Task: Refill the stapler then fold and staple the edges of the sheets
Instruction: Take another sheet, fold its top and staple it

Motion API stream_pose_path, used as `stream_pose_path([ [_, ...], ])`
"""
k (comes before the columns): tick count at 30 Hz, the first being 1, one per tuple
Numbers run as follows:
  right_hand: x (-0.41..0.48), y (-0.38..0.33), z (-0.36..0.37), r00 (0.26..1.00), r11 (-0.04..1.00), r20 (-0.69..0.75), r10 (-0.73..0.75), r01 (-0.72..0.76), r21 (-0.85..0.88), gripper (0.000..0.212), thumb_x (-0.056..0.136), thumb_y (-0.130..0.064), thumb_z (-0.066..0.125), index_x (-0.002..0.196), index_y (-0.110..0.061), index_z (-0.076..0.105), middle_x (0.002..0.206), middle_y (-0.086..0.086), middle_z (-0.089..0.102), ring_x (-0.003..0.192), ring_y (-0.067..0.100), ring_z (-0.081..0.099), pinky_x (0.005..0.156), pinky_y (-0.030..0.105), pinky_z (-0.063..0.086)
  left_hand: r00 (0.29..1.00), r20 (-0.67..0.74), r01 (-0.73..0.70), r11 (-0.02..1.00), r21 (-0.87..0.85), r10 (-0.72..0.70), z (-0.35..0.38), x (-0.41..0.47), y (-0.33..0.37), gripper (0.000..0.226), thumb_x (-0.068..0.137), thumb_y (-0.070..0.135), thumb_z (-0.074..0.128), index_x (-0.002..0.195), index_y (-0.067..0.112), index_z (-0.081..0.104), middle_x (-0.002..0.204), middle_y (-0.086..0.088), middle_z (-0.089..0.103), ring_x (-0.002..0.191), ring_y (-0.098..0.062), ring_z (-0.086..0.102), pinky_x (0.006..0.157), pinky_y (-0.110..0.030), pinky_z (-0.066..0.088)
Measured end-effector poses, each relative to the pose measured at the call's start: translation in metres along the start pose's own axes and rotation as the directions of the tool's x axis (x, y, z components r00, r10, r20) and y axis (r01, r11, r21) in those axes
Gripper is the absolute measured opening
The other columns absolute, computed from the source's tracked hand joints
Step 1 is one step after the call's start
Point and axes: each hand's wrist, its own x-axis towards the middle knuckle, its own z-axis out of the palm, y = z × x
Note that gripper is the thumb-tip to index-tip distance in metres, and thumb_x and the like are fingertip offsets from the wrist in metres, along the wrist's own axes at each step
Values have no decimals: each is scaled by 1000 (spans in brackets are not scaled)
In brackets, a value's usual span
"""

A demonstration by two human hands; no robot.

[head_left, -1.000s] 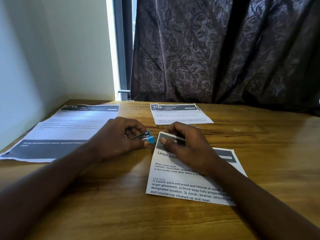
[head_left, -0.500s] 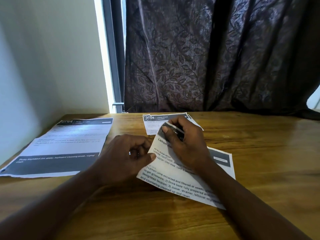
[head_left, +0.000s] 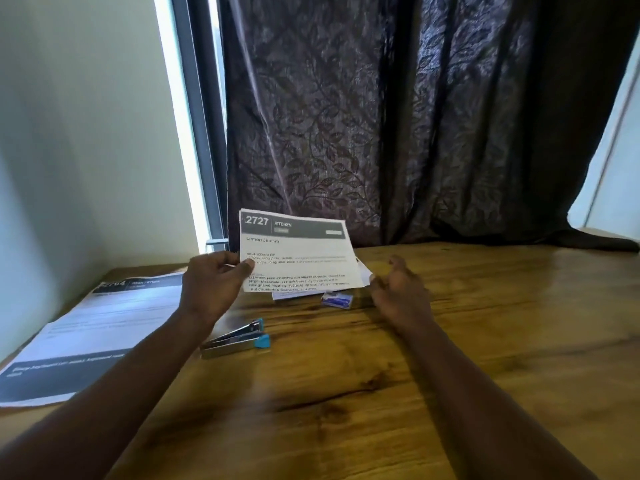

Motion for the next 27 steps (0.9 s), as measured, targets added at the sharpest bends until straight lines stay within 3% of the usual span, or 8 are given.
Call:
stream_pose_path([
  [4,3,-6,2,993,981,117,-19,41,-190,60,99,-47,49,150,-25,29,141,9,57,137,34,44,112,52,31,998,-1,60,974,220,-61,20,15,-10,21,91,29,73,102,12,78,109,-6,78,76,-12,67,55,-17,38],
  [8,2,-9,10,977,928,180,-112,168,-333,61,98,-47,45,153,-26,26,151,9,47,140,32,39,114,53,28,993,51,83,934,348,-107,29,20,-25,27,90,39,71,107,19,78,117,-3,76,94,-22,70,60,-25,46],
  [11,7,-9,11,973,925,202,-108,173,-338,62,97,-49,47,153,-29,28,154,7,43,142,30,35,116,51,26,969,136,155,934,323,-208,30,29,-32,32,89,42,72,111,19,77,114,-1,78,96,-21,72,75,-35,58],
  [13,9,-8,10,972,921,212,-98,169,-350,65,96,-51,49,153,-29,28,155,6,41,143,30,33,117,51,24,938,218,201,935,291,-269,29,30,-33,45,81,54,72,114,24,76,113,3,78,97,-19,72,92,-43,58],
  [15,10,-9,9,972,925,212,-100,170,-341,67,95,-51,52,154,-30,27,155,6,40,144,30,32,117,51,24,919,276,187,929,320,-280,32,29,-32,54,76,62,69,118,29,74,117,6,76,103,-18,70,98,-45,54],
  [18,9,-11,7,970,944,232,-79,147,-295,73,95,-49,55,157,-31,20,159,6,38,148,30,28,119,55,19,927,289,96,897,432,-238,34,25,-25,51,85,59,67,127,30,68,124,4,73,109,-22,66,97,-43,53],
  [22,7,-11,2,962,961,272,-38,110,-255,76,97,-50,55,159,-32,14,163,8,35,151,31,25,123,56,14,931,312,43,905,424,-191,33,21,-23,45,88,51,69,123,24,70,117,2,75,103,-20,66,93,-39,54],
  [27,10,-8,4,965,972,255,-70,123,-198,76,93,-49,62,155,-36,19,156,0,46,148,27,31,120,55,19,915,376,-34,899,438,-149,31,19,-23,63,86,40,77,142,19,56,142,-3,62,125,-27,61,99,-35,49],
])
